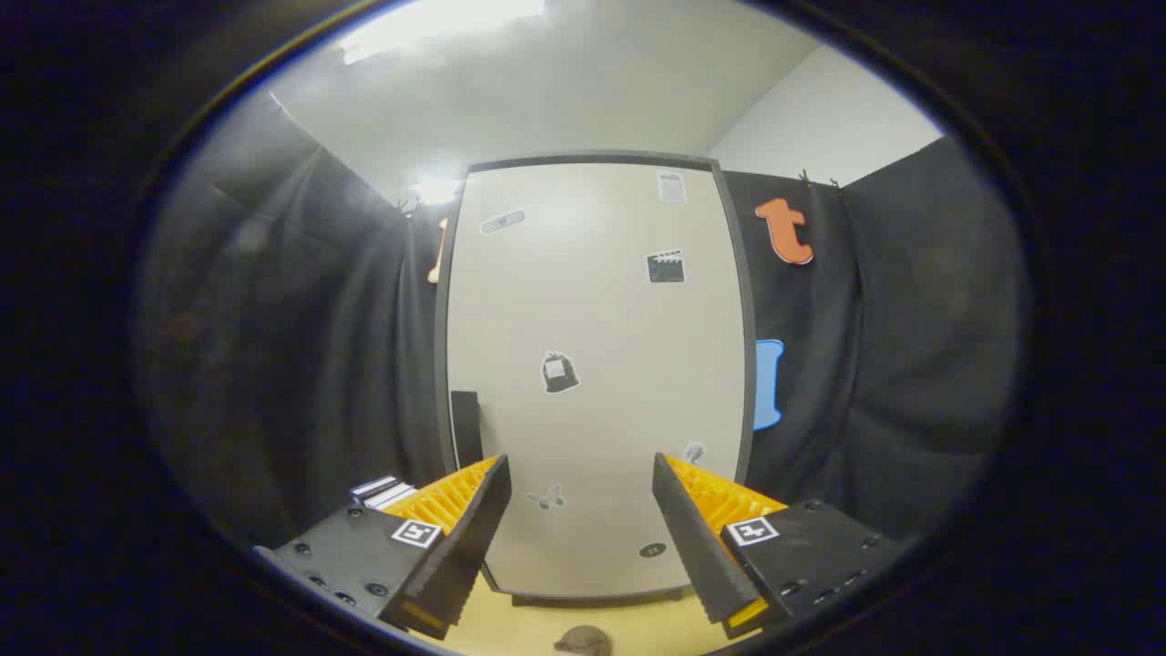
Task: Open the shoe cabinet door, grab the shoes and put them into the shoe cabinet, then close the shoe cabinet door.
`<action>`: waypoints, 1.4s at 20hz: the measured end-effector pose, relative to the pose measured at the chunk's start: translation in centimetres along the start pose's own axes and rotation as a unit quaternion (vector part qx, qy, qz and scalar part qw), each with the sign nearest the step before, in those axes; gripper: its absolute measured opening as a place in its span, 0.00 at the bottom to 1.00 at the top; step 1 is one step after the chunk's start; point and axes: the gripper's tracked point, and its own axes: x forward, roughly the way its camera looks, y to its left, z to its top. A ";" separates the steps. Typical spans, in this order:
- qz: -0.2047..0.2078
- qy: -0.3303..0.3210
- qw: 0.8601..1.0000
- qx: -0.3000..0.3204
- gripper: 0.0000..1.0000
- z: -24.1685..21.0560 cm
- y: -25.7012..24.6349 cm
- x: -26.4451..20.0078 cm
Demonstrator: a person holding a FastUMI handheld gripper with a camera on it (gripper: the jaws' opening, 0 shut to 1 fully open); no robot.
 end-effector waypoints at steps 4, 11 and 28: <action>0.007 0.003 1.000 0.000 0.97 0.0 0.0 0.1; 0.027 0.006 1.000 -0.001 0.97 -0.3 -0.3 0.0; 0.036 0.020 0.999 0.009 0.97 -2.1 6.3 3.1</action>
